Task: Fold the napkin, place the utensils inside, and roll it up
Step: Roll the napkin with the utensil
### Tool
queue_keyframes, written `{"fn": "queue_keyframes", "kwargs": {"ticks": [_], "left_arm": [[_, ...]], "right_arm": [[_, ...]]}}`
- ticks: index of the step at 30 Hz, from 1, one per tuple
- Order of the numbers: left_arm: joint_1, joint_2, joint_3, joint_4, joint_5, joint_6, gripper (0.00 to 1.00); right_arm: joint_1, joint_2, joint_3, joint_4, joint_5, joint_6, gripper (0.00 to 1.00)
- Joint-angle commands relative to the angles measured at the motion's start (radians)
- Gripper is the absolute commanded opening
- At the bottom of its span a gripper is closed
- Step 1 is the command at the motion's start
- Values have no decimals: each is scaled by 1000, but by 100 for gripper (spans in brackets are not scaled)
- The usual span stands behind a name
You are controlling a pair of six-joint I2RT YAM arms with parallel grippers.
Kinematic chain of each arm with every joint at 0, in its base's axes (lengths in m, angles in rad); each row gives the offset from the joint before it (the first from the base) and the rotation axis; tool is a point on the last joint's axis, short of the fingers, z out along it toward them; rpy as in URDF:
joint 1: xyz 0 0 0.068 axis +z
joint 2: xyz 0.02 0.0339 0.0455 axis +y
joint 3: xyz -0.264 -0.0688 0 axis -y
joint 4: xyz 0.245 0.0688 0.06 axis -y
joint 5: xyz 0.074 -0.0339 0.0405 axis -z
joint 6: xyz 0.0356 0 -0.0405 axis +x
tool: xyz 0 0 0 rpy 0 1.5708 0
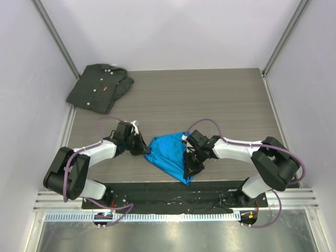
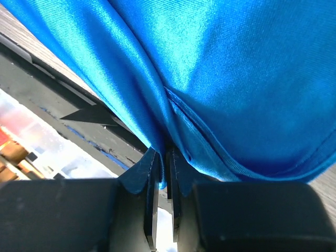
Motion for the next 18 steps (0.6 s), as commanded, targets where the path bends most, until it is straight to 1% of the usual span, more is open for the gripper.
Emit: {"fn": "queue_keyframes", "kwargs": {"ticks": [1,4,6,10,11,12,14,16,18], "left_arm": [[3,60,-18,-88,-79,29,0],[3,64,-15,-91,-80,31,0],[3,75,-10,-94,-82,31,0],[3,90,-9,-97,-79,32,0],[3,93,-6,-100,-76,31,0],[3,95,-4,-100,-77,31,0],[3,94,-4,-102,-76,31,0],[3,92,-3,-102,-76,31,0],[3,86,-1,-106,-74,32,0]], "right_arm": [[-30,12,-39,17,-32,7,15],[-40,12,-52,17,-28,4,15],[-42,4,-54,-1,-14,4,19],[-40,-67,9,-76,18,-10,35],[-40,-81,29,-121,26,-18,44],[-40,-94,50,-145,36,-33,48],[-40,-115,125,-208,56,-50,55],[-37,-118,200,-247,73,-78,66],[-31,-114,275,-293,93,-93,73]]}}
